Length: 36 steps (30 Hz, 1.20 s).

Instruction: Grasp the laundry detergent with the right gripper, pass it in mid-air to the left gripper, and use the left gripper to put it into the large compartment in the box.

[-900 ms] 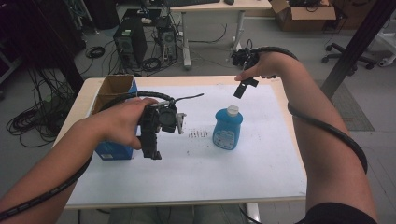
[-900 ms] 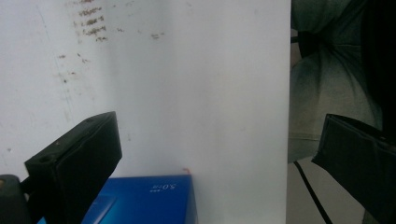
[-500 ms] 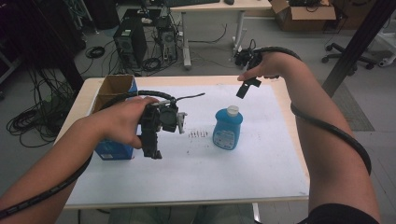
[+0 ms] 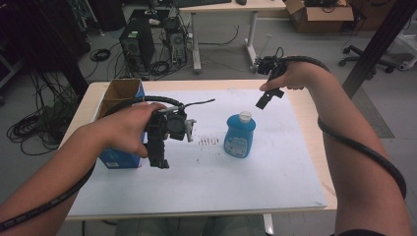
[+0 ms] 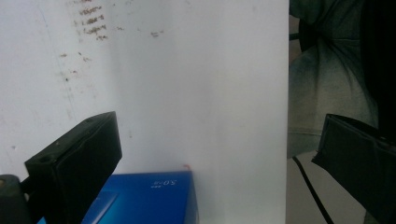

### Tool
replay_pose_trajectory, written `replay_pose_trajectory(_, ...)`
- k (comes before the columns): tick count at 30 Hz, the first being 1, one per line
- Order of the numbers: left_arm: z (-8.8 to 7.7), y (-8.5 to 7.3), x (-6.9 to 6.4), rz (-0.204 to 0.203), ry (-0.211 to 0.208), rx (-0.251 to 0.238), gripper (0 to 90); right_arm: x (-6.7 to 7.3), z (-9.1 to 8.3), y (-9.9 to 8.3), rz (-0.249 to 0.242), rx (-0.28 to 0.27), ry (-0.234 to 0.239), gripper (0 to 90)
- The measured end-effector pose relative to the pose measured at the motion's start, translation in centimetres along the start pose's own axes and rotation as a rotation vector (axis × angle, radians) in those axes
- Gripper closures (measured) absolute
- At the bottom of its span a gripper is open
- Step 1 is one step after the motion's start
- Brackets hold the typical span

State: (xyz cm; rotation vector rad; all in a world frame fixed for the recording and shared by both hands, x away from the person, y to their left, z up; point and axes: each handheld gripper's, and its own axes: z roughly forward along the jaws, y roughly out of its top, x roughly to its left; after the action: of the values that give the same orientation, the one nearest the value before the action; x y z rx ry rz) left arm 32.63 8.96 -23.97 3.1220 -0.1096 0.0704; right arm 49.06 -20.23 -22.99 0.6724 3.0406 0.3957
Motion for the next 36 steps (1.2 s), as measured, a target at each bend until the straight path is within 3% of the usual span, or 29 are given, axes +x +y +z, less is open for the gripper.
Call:
replay_pose_trajectory(10, -0.2, 0.3, 0.0, 0.004, 0.007, 0.003, 0.4, 0.8, 0.0, -3.2, 0.013, -0.037, 0.004, 3.6)
replay_pose_trajectory(17, -0.1, 0.2, 0.0, -0.002, 0.008, 0.002, 0.4, 1.5, 0.6, -5.6, 0.010, -0.100, 0.019, 3.4)
replay_pose_trajectory(19, -0.2, 0.3, 0.2, 0.001, 0.011, 0.010, 0.4, 1.7, 1.3, -6.6, 0.019, -0.146, 0.055, 3.3)
replay_pose_trajectory(25, -0.6, 0.4, 0.1, 0.007, 0.014, 0.002, 0.4, 2.0, 3.3, -8.3, 0.035, -0.187, 0.086, 3.1)
replay_pose_trajectory(36, -0.5, 0.5, 0.1, 0.008, 0.012, 0.005, 0.4, 2.5, 6.8, -9.8, 0.026, -0.255, 0.111, 3.2)
